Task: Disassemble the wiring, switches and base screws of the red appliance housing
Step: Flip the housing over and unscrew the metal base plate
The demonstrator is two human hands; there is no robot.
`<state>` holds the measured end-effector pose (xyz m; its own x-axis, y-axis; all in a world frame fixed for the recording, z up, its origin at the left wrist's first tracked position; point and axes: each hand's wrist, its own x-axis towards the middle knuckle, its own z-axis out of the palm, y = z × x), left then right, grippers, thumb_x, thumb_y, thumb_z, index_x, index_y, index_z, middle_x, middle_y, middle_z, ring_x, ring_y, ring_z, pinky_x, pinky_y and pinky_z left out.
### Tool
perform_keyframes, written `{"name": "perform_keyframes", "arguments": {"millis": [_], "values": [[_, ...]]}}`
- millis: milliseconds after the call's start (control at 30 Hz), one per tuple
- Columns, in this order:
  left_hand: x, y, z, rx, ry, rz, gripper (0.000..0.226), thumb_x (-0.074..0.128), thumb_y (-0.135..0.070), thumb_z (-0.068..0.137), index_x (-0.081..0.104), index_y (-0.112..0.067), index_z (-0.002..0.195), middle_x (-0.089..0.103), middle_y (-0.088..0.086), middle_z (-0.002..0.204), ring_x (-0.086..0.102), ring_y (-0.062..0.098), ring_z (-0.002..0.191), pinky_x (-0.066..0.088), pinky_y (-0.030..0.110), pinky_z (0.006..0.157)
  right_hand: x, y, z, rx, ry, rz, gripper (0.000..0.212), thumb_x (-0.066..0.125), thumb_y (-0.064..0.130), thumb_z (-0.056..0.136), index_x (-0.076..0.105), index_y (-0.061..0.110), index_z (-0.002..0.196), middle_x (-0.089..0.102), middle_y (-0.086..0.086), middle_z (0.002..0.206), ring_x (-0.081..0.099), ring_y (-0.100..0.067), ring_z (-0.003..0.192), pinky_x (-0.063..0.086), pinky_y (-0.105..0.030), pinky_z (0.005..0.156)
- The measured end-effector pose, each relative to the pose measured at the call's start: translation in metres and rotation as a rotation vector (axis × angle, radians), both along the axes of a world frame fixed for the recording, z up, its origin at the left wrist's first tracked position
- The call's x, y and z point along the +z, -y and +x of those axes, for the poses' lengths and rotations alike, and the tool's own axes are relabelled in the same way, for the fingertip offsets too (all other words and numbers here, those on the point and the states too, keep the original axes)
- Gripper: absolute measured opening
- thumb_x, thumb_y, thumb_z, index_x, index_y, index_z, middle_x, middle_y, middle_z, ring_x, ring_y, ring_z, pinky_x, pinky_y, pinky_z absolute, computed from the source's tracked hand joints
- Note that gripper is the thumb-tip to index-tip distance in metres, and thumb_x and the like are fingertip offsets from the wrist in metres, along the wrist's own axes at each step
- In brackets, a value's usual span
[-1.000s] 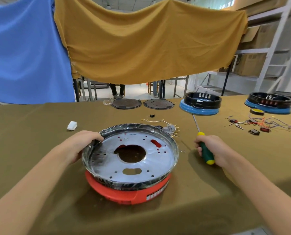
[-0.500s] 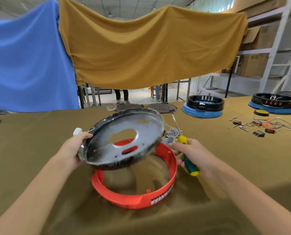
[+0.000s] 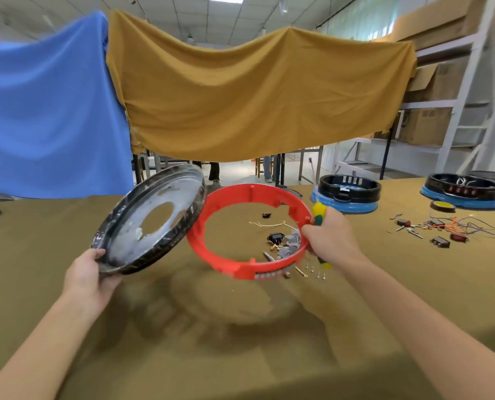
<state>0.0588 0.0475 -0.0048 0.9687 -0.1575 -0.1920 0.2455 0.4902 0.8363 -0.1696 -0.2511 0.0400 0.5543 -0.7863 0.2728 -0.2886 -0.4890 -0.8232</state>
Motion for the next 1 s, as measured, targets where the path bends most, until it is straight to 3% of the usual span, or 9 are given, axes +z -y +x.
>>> {"name": "perform_keyframes", "arguments": {"millis": [100,267,400,500,667,733,833,933,1000], "values": [[-0.009,-0.01,0.009,0.051,-0.023,0.045,0.015,0.043,-0.009,0.097,0.055,-0.015,0.102,0.064,0.004,0.104,0.063,0.014,0.079,0.053,0.033,0.071,0.004,0.021,0.017,-0.082,-0.007,0.111,0.009,0.059,0.008,0.088,0.054,0.008,0.096,0.065,-0.017,0.089,0.065,-0.03,0.074,0.059,-0.045,0.07],[-0.014,-0.011,0.013,0.104,0.007,0.181,0.018,0.047,-0.012,0.097,0.054,-0.021,0.083,0.059,-0.001,0.084,0.058,0.011,0.073,0.047,0.031,0.062,-0.012,0.041,0.03,-0.177,-0.048,0.108,0.006,0.057,0.006,0.088,0.052,0.009,0.089,0.058,-0.013,0.079,0.056,-0.027,0.066,0.048,-0.035,0.057],[-0.019,-0.013,0.017,0.144,-0.001,0.197,0.01,0.047,-0.014,0.098,0.056,-0.017,0.1,0.06,-0.002,0.088,0.059,0.011,0.077,0.048,0.031,0.062,-0.024,0.049,0.029,-0.204,-0.097,0.143,0.013,0.056,0.004,0.089,0.049,0.012,0.081,0.055,-0.011,0.073,0.055,-0.028,0.063,0.049,-0.037,0.057],[-0.02,-0.014,0.02,0.164,0.012,0.233,0.016,0.049,-0.017,0.099,0.053,-0.016,0.115,0.062,0.002,0.102,0.061,0.018,0.092,0.049,0.032,0.063,-0.029,0.052,0.026,-0.209,-0.109,0.219,0.01,0.058,0.004,0.088,0.051,0.009,0.082,0.056,-0.012,0.071,0.055,-0.028,0.062,0.049,-0.037,0.059],[-0.024,-0.012,0.02,0.172,0.064,0.355,0.015,0.051,-0.02,0.098,0.056,-0.012,0.109,0.062,0.007,0.108,0.059,0.024,0.099,0.049,0.032,0.063,-0.021,0.043,0.019,-0.201,-0.034,0.209,0.016,0.052,0.016,0.092,0.045,0.009,0.08,0.049,-0.012,0.069,0.048,-0.024,0.061,0.04,-0.035,0.056],[-0.026,-0.01,0.02,0.162,0.106,0.433,0.016,0.049,-0.019,0.098,0.057,-0.01,0.108,0.063,0.009,0.107,0.06,0.027,0.098,0.052,0.038,0.069,-0.009,0.028,0.014,-0.148,0.049,0.148,0.019,0.043,0.017,0.095,0.041,0.012,0.077,0.041,-0.007,0.065,0.041,-0.021,0.055,0.034,-0.031,0.053],[-0.032,-0.009,0.019,0.169,0.218,0.696,0.027,0.049,-0.026,0.096,0.059,-0.004,0.108,0.065,0.016,0.112,0.061,0.038,0.102,0.05,0.047,0.093,0.008,-0.014,0.006,0.055,-0.073,0.106,0.023,0.041,0.022,0.1,0.045,0.013,0.08,0.044,-0.001,0.068,0.05,-0.011,0.052,0.038,-0.028,0.052],[-0.033,-0.009,0.012,0.154,0.301,0.999,0.053,0.053,-0.036,0.094,0.046,-0.002,0.134,0.047,0.024,0.138,0.048,0.043,0.123,0.041,0.047,0.099,0.005,-0.061,0.005,0.332,-0.219,0.115,0.021,0.053,0.029,0.099,0.052,0.012,0.087,0.052,0.0,0.077,0.066,-0.019,0.066,0.046,-0.03,0.058],[-0.031,-0.008,0.004,0.138,0.354,1.068,0.071,0.057,-0.037,0.094,0.029,-0.003,0.149,0.03,0.025,0.151,0.031,0.043,0.137,0.031,0.05,0.11,-0.009,-0.088,0.009,0.397,-0.299,0.018,0.022,0.057,0.03,0.095,0.049,0.015,0.08,0.051,0.002,0.072,0.058,-0.022,0.066,0.041,-0.031,0.06]]}}
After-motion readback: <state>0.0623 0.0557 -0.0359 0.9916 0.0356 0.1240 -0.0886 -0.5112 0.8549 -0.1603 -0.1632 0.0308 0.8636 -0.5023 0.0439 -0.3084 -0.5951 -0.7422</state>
